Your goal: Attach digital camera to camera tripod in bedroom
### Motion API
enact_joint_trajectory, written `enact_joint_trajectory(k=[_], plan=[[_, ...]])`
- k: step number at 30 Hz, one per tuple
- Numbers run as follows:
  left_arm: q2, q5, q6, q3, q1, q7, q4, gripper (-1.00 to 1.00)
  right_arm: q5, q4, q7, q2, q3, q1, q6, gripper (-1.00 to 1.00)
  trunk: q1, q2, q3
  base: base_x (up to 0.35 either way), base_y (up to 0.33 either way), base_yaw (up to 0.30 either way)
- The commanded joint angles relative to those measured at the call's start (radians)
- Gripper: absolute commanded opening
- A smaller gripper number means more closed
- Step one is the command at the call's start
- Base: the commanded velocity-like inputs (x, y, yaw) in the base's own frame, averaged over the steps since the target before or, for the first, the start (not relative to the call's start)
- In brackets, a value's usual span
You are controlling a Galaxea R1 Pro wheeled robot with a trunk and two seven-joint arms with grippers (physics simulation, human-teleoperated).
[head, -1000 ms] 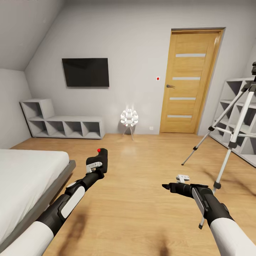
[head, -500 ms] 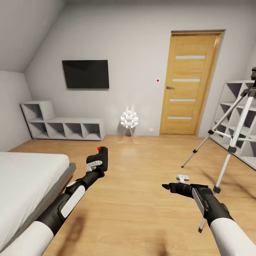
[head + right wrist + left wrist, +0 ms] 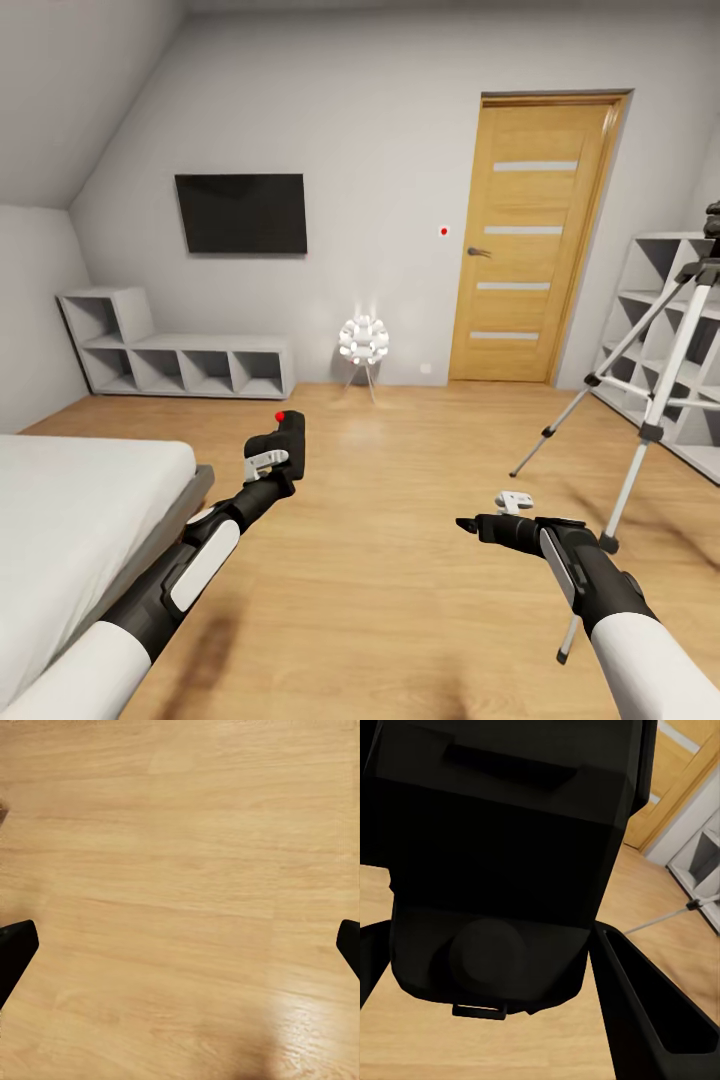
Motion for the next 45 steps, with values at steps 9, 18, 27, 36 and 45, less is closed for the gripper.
enact_joint_trajectory(k=[9, 18, 27, 36, 45], plan=[[0.0, 0.003, 0.003, -0.002, -0.001, -0.001, -0.004, -1.0, -0.005, -0.001, 0.015, 0.0, -0.003, -0.001, 0.005, 1.0, -0.035, 0.063, 0.027, 0.0, 0.0, 0.0], [0.001, 0.009, 0.003, -0.002, -0.001, -0.001, -0.004, -1.0, -0.012, -0.003, 0.018, -0.001, -0.005, -0.001, 0.006, 1.0, -0.069, 0.126, 0.055, 0.0, 0.0, 0.0], [0.001, 0.009, 0.003, -0.002, -0.001, -0.001, -0.002, -1.0, -0.011, -0.001, 0.017, -0.001, -0.003, -0.001, 0.009, 1.0, -0.104, 0.189, 0.084, 0.0, 0.0, 0.0], [0.0, 0.008, 0.003, -0.002, -0.001, -0.001, 0.001, -1.0, -0.011, -0.002, 0.018, -0.001, -0.003, -0.001, 0.007, 1.0, -0.138, 0.252, 0.112, 0.0, 0.0, 0.0], [0.0, 0.009, 0.003, 0.001, -0.001, 0.0, 0.009, -1.0, -0.011, -0.001, 0.018, 0.0, -0.002, -0.001, 0.006, 1.0, -0.173, 0.315, 0.14, 0.0, 0.0, 0.0]])
